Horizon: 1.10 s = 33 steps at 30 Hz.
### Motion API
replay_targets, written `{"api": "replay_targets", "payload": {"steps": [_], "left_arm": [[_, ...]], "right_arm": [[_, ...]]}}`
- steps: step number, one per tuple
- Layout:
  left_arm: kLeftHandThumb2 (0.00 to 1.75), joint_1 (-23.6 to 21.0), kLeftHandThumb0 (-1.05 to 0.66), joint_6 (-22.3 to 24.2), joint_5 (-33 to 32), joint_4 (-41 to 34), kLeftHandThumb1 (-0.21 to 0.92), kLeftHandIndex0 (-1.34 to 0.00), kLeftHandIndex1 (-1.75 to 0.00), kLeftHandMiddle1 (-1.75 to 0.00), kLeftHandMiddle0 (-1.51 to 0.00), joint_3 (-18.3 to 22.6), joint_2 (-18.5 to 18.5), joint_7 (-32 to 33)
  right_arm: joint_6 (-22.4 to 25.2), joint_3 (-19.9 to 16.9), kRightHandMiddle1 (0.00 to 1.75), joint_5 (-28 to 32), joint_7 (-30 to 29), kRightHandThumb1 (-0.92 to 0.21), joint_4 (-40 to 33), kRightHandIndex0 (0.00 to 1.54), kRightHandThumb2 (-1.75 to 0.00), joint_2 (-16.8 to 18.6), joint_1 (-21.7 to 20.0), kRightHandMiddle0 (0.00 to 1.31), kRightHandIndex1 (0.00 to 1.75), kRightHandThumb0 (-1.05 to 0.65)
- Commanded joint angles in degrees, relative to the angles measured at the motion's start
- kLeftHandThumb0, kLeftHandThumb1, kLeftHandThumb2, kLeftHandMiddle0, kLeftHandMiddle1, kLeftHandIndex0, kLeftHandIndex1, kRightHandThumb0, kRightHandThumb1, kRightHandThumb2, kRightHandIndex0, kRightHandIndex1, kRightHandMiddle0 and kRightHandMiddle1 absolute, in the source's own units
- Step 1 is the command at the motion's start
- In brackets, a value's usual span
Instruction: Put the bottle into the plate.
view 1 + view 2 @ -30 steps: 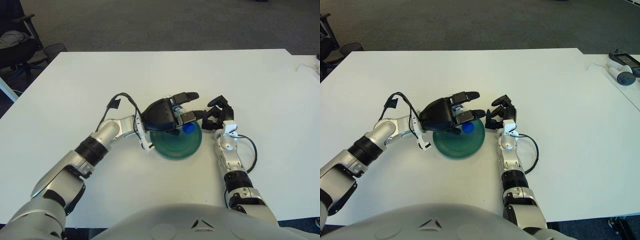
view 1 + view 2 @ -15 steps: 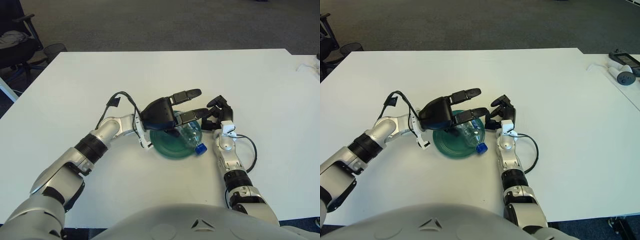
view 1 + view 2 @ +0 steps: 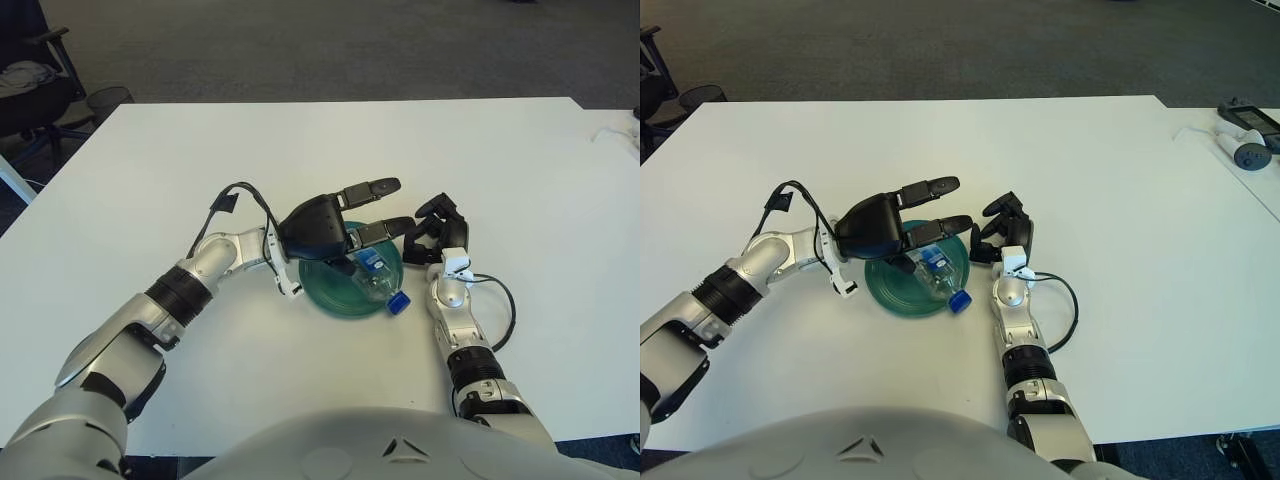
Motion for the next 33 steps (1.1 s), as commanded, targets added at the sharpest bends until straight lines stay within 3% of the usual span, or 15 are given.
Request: {"api": "replay_targets", "payload": {"steps": [1,9,13,15,19,23,28,29,30,31,32,33], "left_arm": [[1.08,-1.5,-0.93,-0.2,-0.6,0.7,0.92,0.00,-0.19,-0.01,-0.08,0.2,0.8,0.9],[1.10,-4.4,-0.93,-1.3,-4.1,1.9,0.92,0.00,-0.22,-0.02,-0.11,2.6,1.7,-0.8],[1.12,-6.6,-0.91,-0.5,-10.7,-0.2,0.92,0.00,-0.27,-0.02,-0.13,7.6,3.1,-7.9],[1.12,-7.1,-0.90,1.1,-15.2,0.2,0.92,0.00,-0.31,-0.02,-0.14,10.1,2.1,-11.0],[1.06,-4.1,-0.85,6.4,-22.2,2.5,0.92,0.00,-0.51,-0.03,-0.20,14.5,-2.6,-11.7],[0.97,-6.5,-0.78,4.6,-31.1,17.0,0.92,0.00,-0.69,-0.05,-0.28,18.9,-8.8,-5.0],[0.88,-7.8,-0.75,2.5,-43.7,22.0,0.92,0.00,-0.92,-0.10,-0.37,24.9,-13.2,-6.6],[0.86,-7.6,-0.75,2.6,-46.2,22.4,0.92,0.00,-1.14,-0.55,-0.27,26.3,-14.1,-7.1],[0.85,-7.4,-0.75,3.0,-49.6,22.6,0.92,0.00,-1.23,-0.74,-0.22,28.1,-15.3,-7.8],[0.84,-7.2,-0.74,3.2,-51.8,22.6,0.92,0.00,-1.41,-1.10,-0.16,29.2,-16.1,-8.3],[0.83,-6.9,-0.73,4.0,-54.9,21.7,0.92,0.00,-1.53,-1.33,-0.13,30.9,-17.0,-9.0],[0.82,-6.5,-0.72,5.1,-58.0,20.2,0.92,-0.01,-1.58,-1.42,-0.15,32.5,-17.8,-9.9]], "right_arm": [[2.8,-0.3,1.75,2.1,2.4,0.08,2.9,0.96,-1.71,0.3,4.1,0.69,1.57,0.00],[1.0,0.2,1.75,3.0,4.7,0.11,0.2,0.97,-1.74,1.2,5.0,0.73,1.58,0.00],[0.4,-1.3,1.75,3.4,3.9,0.11,9.3,0.96,-1.75,0.2,1.3,0.72,1.60,0.00],[1.0,-2.0,1.75,4.5,5.7,0.10,11.9,0.95,-1.74,-0.6,0.4,0.71,1.61,0.00],[3.5,-2.6,1.75,6.5,8.8,0.03,12.0,0.89,-1.68,-0.9,0.0,0.65,1.66,0.00],[4.1,-3.2,1.75,7.9,10.5,-0.02,12.1,0.86,-1.63,-0.7,0.1,0.61,1.66,0.00],[4.7,-3.8,1.75,8.4,10.7,-0.05,11.6,0.84,-1.60,-0.3,0.3,0.59,1.65,0.00],[4.9,-3.9,1.75,8.4,10.7,-0.05,11.6,0.84,-1.59,-0.2,0.3,0.58,1.65,0.00],[5.0,-4.0,1.75,8.5,10.6,-0.06,11.5,0.84,-1.58,-0.2,0.3,0.58,1.64,0.00],[5.1,-4.0,1.75,8.4,10.5,-0.06,11.4,0.84,-1.58,-0.1,0.3,0.58,1.64,0.00],[5.2,-4.0,1.75,8.4,10.4,-0.07,11.2,0.84,-1.57,0.0,0.4,0.57,1.63,0.00],[5.4,-3.9,1.75,8.3,10.3,-0.07,10.9,0.84,-1.56,0.0,0.5,0.57,1.63,0.00]]}}
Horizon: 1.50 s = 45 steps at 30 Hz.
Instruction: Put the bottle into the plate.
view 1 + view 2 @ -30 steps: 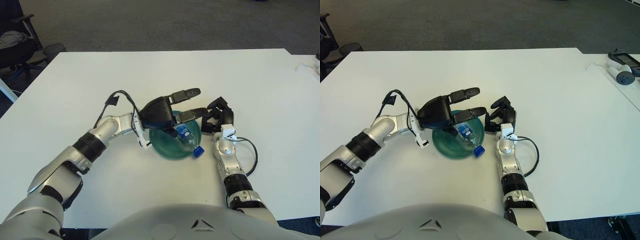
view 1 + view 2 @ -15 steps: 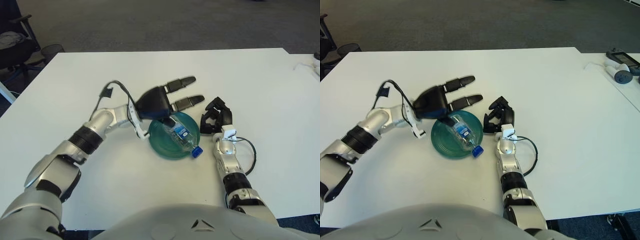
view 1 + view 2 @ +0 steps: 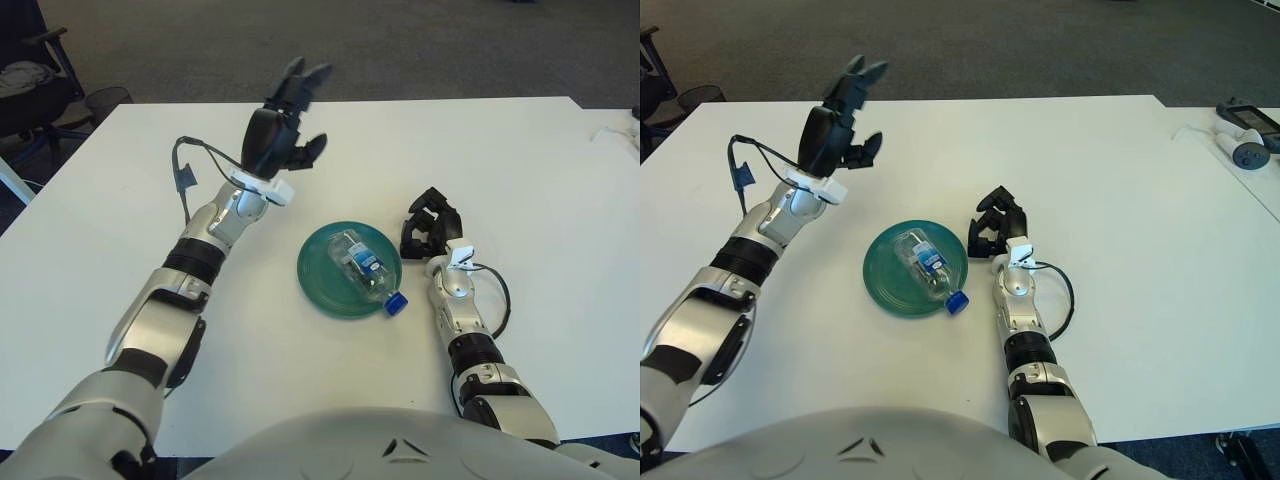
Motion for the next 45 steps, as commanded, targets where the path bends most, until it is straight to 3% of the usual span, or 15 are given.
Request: {"api": "replay_targets", "payload": {"steps": [1,3,5,7,12,15,26,34,45], "left_arm": [[0.80,0.8,-0.68,2.7,-12.8,-2.3,0.92,-0.04,-1.64,-1.53,-0.21,7.6,-3.7,-2.7],[0.79,1.5,-0.65,4.4,-15.2,-4.4,0.92,-0.06,-1.69,-1.64,-0.26,8.9,-4.3,-4.0],[0.63,2.0,-0.48,6.2,-16.7,-6.1,0.92,-0.14,-1.72,-1.70,-0.31,10.0,-5.0,-4.8],[0.57,3.0,-0.42,8.6,-17.9,-7.7,0.92,-0.17,-1.73,-1.72,-0.36,11.4,-6.6,-4.0],[0.52,6.5,-0.36,10.8,-18.7,-10.1,0.92,-0.20,-1.74,-1.74,-0.44,13.5,-9.3,-3.2],[0.55,7.8,-0.36,11.1,-18.4,-10.2,0.90,-0.22,-1.75,-1.75,-0.50,14.1,-9.8,-3.4],[1.00,13.7,-0.40,6.0,-15.1,-6.5,0.56,-0.42,-1.75,-1.75,-0.88,13.8,-8.4,-4.6],[1.11,16.5,-0.42,2.5,-14.7,-4.4,0.48,-0.48,-1.75,-1.75,-1.04,13.6,-7.3,-7.1],[1.14,20.4,-0.42,1.7,-11.0,-4.0,0.45,-0.50,-1.75,-1.75,-1.08,12.8,-5.3,-7.8]], "right_arm": [[7.0,-0.8,1.75,1.3,-0.2,-0.08,4.0,0.83,-1.55,0.7,5.8,0.56,1.62,0.00],[7.2,-0.8,1.75,1.2,-0.2,-0.09,3.6,0.83,-1.54,0.8,6.0,0.55,1.62,0.00],[7.5,-0.8,1.75,1.3,-0.2,-0.11,3.3,0.82,-1.52,0.8,6.1,0.54,1.62,0.00],[8.0,-0.8,1.75,1.6,0.1,-0.12,2.5,0.81,-1.51,0.9,6.5,0.53,1.63,0.00],[9.0,-0.8,1.75,1.8,0.3,-0.13,0.7,0.80,-1.50,0.9,7.4,0.52,1.63,0.00],[9.5,-0.7,1.75,1.8,0.5,-0.14,-0.2,0.80,-1.49,1.0,7.9,0.52,1.63,0.00],[11.9,-0.5,1.75,1.6,0.2,-0.15,-3.2,0.79,-1.48,1.4,9.3,0.51,1.62,0.00],[12.7,-0.3,1.75,1.5,0.7,-0.15,-3.8,0.78,-1.49,1.2,9.5,0.51,1.64,0.00],[13.1,-0.3,1.75,1.3,0.4,-0.16,-4.2,0.78,-1.47,1.3,9.6,0.50,1.63,0.00]]}}
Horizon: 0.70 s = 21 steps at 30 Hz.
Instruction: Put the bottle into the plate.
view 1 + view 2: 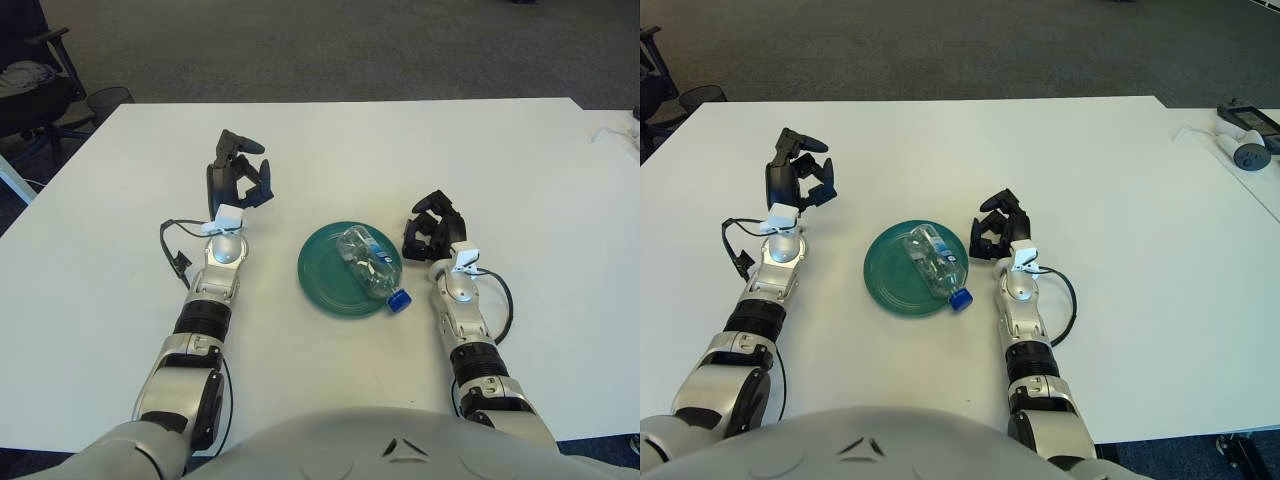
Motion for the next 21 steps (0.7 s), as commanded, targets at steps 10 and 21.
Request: {"api": "replay_targets", "payload": {"steps": [10,21], "left_arm": [[1.17,4.4,-0.43,-1.8,4.2,7.2,0.43,-0.52,-1.75,-1.75,-1.08,-2.1,3.7,-1.5],[1.20,5.1,-0.44,0.1,4.4,9.7,0.41,-0.53,-1.75,-1.75,-1.11,-4.3,2.4,-2.5]], "right_arm": [[7.3,0.2,1.75,0.2,-0.7,-0.15,3.4,0.79,-1.48,0.6,5.6,0.51,1.62,0.00],[7.5,0.1,1.75,0.7,-0.3,-0.15,3.1,0.79,-1.48,0.6,5.6,0.51,1.63,0.00]]}}
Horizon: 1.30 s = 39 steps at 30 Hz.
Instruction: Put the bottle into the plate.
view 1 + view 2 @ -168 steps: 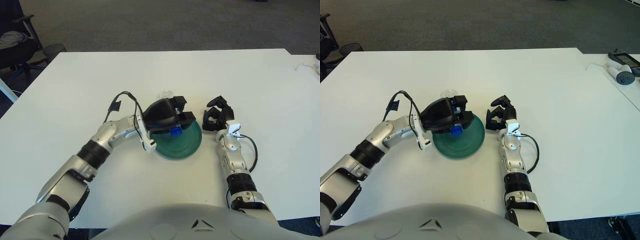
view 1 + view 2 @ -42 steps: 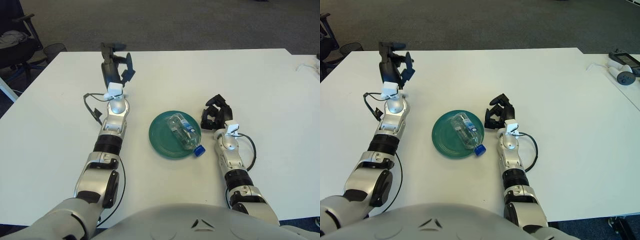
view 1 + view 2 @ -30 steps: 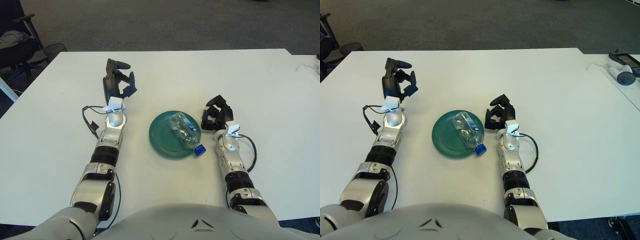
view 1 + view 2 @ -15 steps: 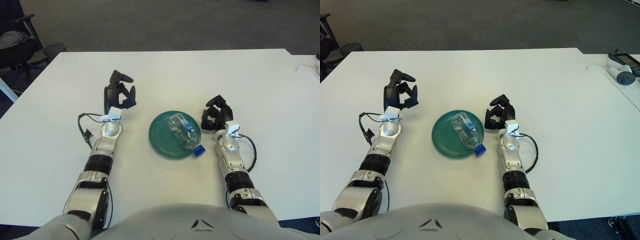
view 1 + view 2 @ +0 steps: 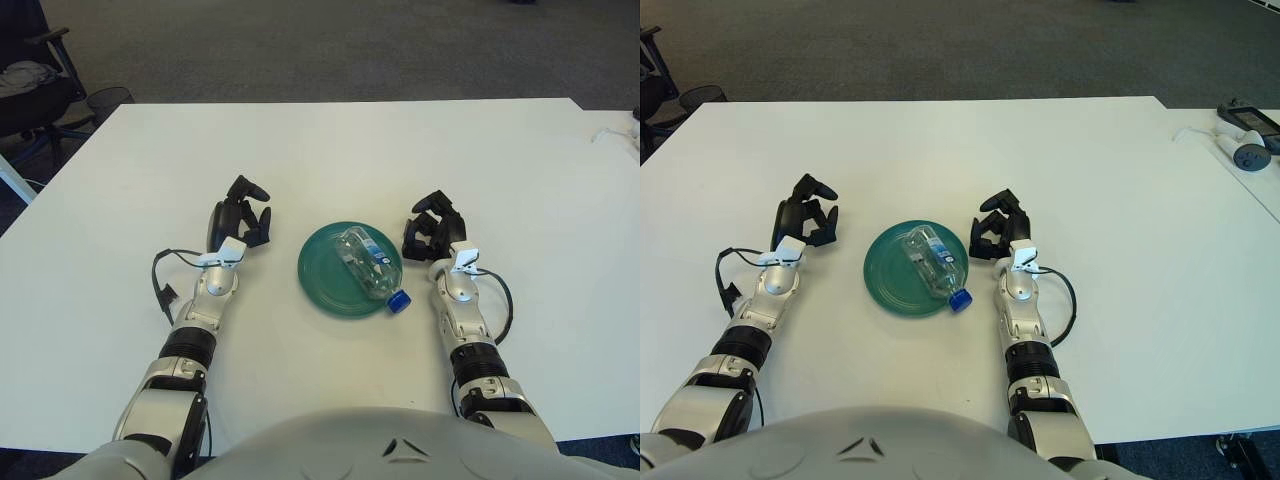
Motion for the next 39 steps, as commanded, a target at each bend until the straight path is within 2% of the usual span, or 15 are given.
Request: {"api": "replay_targets", "payload": {"steps": [1,17,24,39], "left_arm": [[1.20,0.4,-0.44,1.3,0.1,0.6,0.41,-0.53,-1.75,-1.75,-1.11,-0.9,-0.6,-0.8],[1.21,0.5,-0.44,2.5,-3.0,4.9,0.40,-0.54,-1.75,-1.75,-1.11,-2.1,-4.9,-3.8],[1.22,0.3,-0.44,2.9,-2.7,6.4,0.39,-0.54,-1.75,-1.75,-1.10,-2.8,-5.6,-3.1],[1.22,-0.5,-0.44,2.4,-6.5,9.8,0.39,-0.55,-1.75,-1.75,-1.10,-2.4,-7.5,-6.4]], "right_arm": [[6.7,-0.2,1.75,0.8,0.1,-0.15,3.8,0.79,-1.48,0.5,5.3,0.51,1.63,0.00],[7.2,-0.4,1.75,0.7,-0.2,-0.15,2.9,0.79,-1.47,0.5,5.5,0.51,1.62,0.00],[7.4,-0.3,1.75,0.2,-0.9,-0.14,2.5,0.80,-1.48,0.6,5.8,0.51,1.61,0.00],[6.9,-0.2,1.75,-0.1,-0.4,-0.13,2.7,0.81,-1.49,-0.4,6.3,0.53,1.60,0.00]]}}
